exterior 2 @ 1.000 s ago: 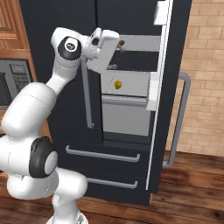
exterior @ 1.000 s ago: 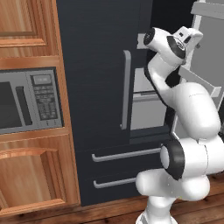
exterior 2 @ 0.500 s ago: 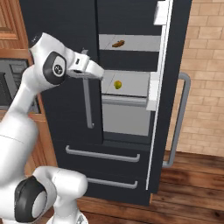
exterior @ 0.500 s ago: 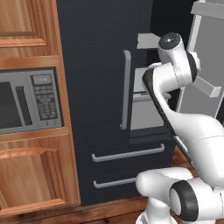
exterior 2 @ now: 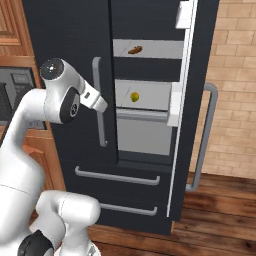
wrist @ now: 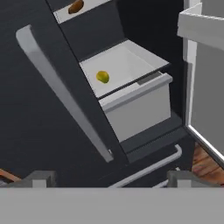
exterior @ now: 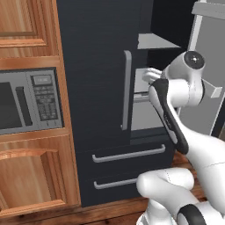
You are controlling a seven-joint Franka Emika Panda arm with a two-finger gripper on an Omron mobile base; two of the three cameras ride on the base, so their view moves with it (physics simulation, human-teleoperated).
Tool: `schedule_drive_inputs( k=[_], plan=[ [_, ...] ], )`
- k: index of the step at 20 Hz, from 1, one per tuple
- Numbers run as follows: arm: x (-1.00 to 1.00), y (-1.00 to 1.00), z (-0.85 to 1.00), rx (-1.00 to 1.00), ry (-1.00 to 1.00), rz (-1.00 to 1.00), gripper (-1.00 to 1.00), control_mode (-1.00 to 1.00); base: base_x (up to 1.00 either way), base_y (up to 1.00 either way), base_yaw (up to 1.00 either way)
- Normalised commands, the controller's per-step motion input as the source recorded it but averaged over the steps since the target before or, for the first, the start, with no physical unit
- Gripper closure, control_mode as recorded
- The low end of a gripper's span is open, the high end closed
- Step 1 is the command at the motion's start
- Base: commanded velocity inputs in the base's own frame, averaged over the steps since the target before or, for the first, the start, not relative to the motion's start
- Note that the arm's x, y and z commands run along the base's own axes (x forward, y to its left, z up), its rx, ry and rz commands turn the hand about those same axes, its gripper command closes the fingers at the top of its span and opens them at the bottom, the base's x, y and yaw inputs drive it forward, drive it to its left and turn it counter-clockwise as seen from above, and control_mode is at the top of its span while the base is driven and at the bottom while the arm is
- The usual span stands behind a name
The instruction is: Retrieve the banana and mango from the fridge and place them into the bowl on the dining table.
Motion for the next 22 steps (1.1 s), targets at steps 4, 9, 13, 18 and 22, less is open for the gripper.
schedule_drive_inputs(
  k=[4,9,13,18,22],
  plan=[
    [0.04,0.7,-0.03,0.05,-0.03,0.3,-1.0,-1.0,0.0,0.0,0.0],
    [0.21,0.53,-0.04,-0.07,-0.11,0.1,-1.0,-1.0,0.0,0.0,0.0],
    [0.52,0.09,-0.18,-0.13,-0.09,0.0,-1.0,-1.0,0.0,0.0,0.0],
    [0.46,-0.21,-0.07,-0.04,-0.02,0.0,-1.0,-1.0,0.0,0.0,0.0],
    [0.59,-0.32,0.0,0.0,0.0,0.0,-1.0,-1.0,0.0,0.0,0.0]
  ],
)
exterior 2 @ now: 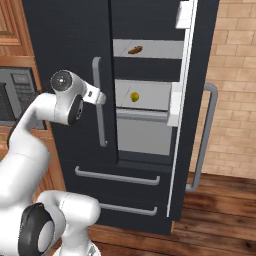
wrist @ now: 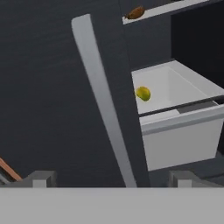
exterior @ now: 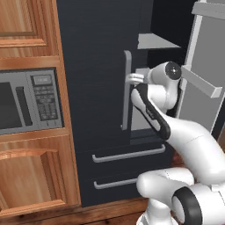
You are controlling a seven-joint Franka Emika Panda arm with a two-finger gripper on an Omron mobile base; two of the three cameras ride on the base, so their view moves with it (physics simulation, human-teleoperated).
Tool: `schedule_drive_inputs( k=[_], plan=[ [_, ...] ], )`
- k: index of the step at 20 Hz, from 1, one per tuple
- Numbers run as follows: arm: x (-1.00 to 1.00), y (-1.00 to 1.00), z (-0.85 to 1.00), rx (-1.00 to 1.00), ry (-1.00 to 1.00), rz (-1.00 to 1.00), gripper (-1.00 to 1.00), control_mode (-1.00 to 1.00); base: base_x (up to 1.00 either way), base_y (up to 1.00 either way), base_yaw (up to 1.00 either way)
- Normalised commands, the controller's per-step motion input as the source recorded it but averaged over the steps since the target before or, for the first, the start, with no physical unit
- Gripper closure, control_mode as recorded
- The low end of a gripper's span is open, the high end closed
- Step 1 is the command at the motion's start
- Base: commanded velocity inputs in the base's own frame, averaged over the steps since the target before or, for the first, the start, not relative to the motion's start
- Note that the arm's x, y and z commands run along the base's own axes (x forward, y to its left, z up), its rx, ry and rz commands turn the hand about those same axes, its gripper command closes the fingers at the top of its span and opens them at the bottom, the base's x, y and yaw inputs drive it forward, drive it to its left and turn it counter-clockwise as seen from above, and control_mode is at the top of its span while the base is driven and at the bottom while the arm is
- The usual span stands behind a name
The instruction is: Retrieve the banana and mango from the fridge and place them into the bowl on the dining table.
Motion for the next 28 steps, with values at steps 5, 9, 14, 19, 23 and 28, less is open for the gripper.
schedule_drive_inputs(
  k=[5,9,14,19,23,28],
  plan=[
    [0.77,-0.04,-0.02,0.0,0.01,0.0,-1.0,-1.0,0.0,0.0,0.0],
    [0.83,0.31,-0.14,0.0,0.03,0.0,-1.0,-1.0,0.0,0.0,0.0],
    [0.85,0.17,-0.13,0.0,0.05,0.0,-1.0,-1.0,0.0,0.0,0.0],
    [0.86,0.0,-0.09,0.0,0.05,0.0,-1.0,-1.0,0.0,0.0,0.0],
    [0.83,0.0,-0.1,0.0,0.04,0.0,-1.0,-1.0,0.0,0.0,0.0],
    [0.74,0.0,-0.24,0.0,0.0,0.0,-1.0,-1.0,0.0,0.0,0.0]
  ],
)
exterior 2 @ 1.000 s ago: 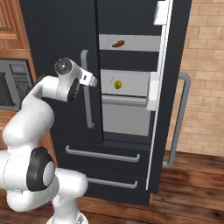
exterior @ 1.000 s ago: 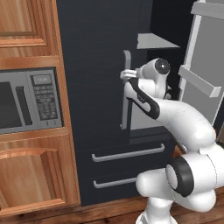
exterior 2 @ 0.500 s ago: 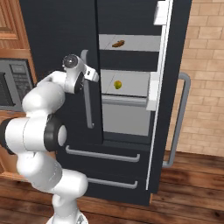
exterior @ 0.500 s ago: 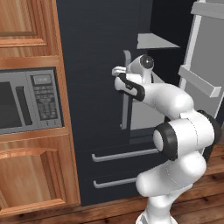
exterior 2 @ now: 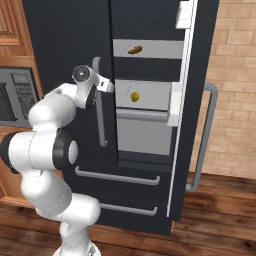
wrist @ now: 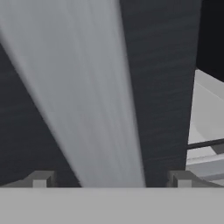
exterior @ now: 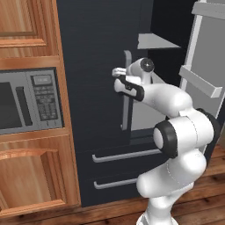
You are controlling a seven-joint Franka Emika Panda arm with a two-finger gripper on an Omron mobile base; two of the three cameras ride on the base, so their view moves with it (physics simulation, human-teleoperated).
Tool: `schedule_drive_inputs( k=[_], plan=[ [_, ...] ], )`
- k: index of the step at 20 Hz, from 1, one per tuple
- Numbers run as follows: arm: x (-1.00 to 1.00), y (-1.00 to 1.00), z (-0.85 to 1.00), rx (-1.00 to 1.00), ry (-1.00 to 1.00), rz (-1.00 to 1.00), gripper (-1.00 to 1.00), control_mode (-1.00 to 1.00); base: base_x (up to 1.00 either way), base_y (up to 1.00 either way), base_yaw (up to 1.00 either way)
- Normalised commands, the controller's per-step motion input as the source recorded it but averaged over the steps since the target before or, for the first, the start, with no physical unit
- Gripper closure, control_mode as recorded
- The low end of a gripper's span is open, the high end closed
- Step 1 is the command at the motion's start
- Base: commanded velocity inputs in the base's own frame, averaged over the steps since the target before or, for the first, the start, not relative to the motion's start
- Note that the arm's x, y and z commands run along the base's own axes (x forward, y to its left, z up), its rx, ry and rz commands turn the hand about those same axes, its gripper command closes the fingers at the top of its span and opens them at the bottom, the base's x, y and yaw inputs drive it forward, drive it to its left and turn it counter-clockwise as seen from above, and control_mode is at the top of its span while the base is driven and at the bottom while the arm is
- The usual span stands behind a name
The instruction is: Retrieve the banana and mango from the fridge and place them into the bowl on the dining table.
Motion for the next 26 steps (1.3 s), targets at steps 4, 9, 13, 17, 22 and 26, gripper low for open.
schedule_drive_inputs(
  k=[4,9,13,17,22,26],
  plan=[
    [0.36,0.0,-0.04,0.0,0.07,0.0,1.0,-1.0,0.0,0.0,0.0],
    [-0.64,0.26,0.08,0.0,0.48,0.0,1.0,-1.0,0.0,0.0,0.0],
    [-1.0,0.53,0.25,0.02,0.52,0.0,1.0,-1.0,0.0,0.0,0.0],
    [-1.0,0.88,0.13,0.01,0.37,0.0,1.0,-1.0,0.0,0.0,0.0],
    [-1.0,1.0,0.0,0.0,0.14,0.0,1.0,-1.0,0.0,0.0,0.0],
    [-1.0,1.0,0.0,0.0,0.11,0.0,1.0,-1.0,0.0,0.0,0.0]
  ],
)
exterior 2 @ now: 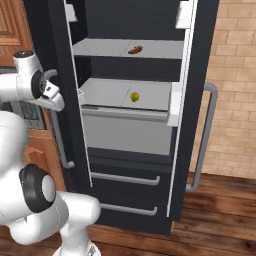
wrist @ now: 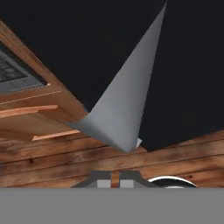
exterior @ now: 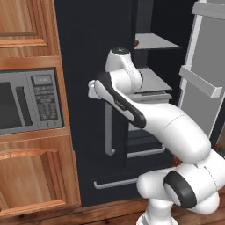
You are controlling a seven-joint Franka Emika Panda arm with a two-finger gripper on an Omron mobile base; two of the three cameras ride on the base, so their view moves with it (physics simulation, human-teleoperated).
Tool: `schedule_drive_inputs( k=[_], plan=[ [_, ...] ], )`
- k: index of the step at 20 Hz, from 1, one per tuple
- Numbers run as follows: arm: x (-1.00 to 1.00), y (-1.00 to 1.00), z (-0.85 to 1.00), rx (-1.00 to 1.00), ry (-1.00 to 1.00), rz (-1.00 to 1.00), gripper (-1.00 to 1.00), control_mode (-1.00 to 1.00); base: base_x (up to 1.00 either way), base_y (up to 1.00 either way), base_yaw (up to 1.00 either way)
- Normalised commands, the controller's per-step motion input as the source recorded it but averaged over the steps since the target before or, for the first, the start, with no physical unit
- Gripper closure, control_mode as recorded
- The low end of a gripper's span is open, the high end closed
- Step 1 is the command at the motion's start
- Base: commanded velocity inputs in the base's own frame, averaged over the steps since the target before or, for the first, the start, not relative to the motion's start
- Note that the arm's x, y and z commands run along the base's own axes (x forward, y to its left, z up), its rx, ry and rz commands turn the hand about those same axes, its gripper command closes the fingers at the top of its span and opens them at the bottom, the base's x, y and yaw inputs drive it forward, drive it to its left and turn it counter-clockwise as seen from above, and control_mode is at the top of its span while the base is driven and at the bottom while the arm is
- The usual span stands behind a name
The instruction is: Retrieve the banana and mango from the fridge and place them into the bowl on the dining table.
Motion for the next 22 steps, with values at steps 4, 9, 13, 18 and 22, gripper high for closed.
schedule_drive_inputs(
  k=[4,9,13,18,22],
  plan=[
    [-1.0,1.0,0.0,0.0,0.08,0.0,1.0,-1.0,0.0,0.0,0.0],
    [-1.0,0.87,0.15,-0.07,-0.12,0.0,1.0,-1.0,0.0,0.0,0.0],
    [-1.0,0.14,0.74,-0.08,-0.49,-0.04,1.0,-1.0,0.0,0.0,0.0],
    [-0.57,-0.55,0.88,-0.02,-0.39,-0.18,1.0,-1.0,0.0,0.0,0.0],
    [-0.31,-0.89,0.89,0.1,-0.01,-0.22,1.0,-1.0,0.0,0.0,0.0]
  ],
)
